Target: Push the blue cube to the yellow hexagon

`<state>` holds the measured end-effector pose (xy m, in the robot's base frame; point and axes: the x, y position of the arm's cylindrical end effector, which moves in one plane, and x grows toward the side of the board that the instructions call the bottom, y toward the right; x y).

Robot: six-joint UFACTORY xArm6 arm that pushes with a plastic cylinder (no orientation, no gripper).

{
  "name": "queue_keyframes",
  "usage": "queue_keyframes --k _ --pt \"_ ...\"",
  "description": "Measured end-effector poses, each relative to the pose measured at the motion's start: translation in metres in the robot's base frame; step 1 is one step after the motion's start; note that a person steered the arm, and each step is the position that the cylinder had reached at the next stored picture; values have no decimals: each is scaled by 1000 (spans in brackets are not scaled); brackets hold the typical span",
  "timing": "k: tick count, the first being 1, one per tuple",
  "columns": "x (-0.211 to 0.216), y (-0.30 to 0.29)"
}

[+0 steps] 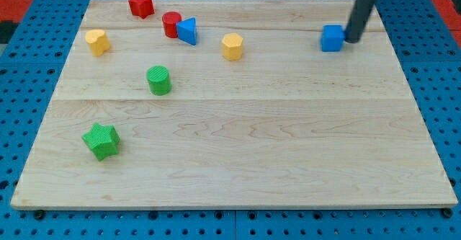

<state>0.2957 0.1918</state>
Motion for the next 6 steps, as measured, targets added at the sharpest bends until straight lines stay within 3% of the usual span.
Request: queue_keyframes --k 1,2,4,5,6 --pt "-25 -69" --pt "-24 -107" --pt "30 7" --pt "39 -40" --pt "10 -105"
